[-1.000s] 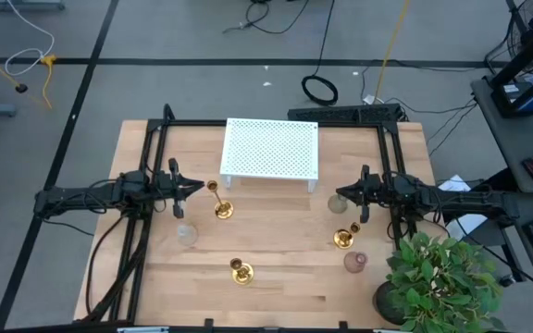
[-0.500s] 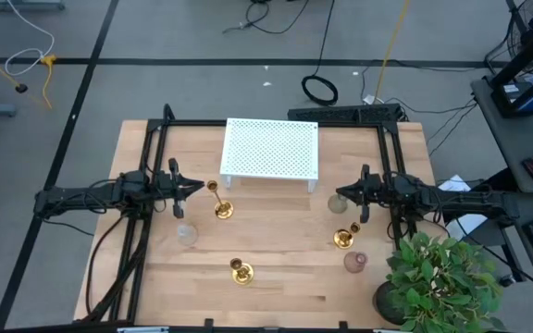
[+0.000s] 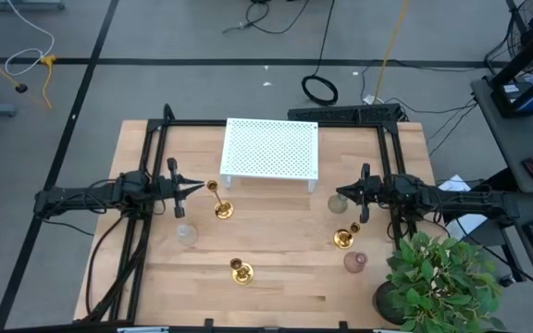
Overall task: Pick & Place candle stick holders
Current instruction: Put the top long gold candle holder on the shelf
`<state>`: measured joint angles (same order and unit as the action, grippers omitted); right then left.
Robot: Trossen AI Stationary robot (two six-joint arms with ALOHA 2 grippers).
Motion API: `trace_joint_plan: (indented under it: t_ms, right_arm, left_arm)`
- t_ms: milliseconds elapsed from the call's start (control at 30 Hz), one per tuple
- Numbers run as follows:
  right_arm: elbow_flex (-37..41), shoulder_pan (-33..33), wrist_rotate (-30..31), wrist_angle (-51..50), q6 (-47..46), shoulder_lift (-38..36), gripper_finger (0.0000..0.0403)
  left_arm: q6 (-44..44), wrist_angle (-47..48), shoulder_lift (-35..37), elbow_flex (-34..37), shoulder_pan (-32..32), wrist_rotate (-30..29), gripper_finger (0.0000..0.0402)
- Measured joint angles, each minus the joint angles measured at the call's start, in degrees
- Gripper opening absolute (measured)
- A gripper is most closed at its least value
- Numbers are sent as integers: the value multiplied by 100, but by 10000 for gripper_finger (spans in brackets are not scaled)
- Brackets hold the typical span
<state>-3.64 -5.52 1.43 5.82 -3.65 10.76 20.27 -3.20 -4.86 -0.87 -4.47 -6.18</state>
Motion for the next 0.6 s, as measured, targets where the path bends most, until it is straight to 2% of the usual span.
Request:
trace_joint_plan:
  t_ms: [100,300,467,600]
  right_arm:
    - [0,0,1,38,10,0,0]
    - [0,-1,152,456,391,0,0]
    - [0,0,151,909,435,20,3]
    - [0,0,151,1040,424,145,25]
  left_arm:
    - [-127,0,1,-1,0,11,35]
    - [-1534,-203,1,-1,0,18,35]
    - [-1711,-417,1,1,0,22,35]
    - [-1897,-551,-1,1,0,46,35]
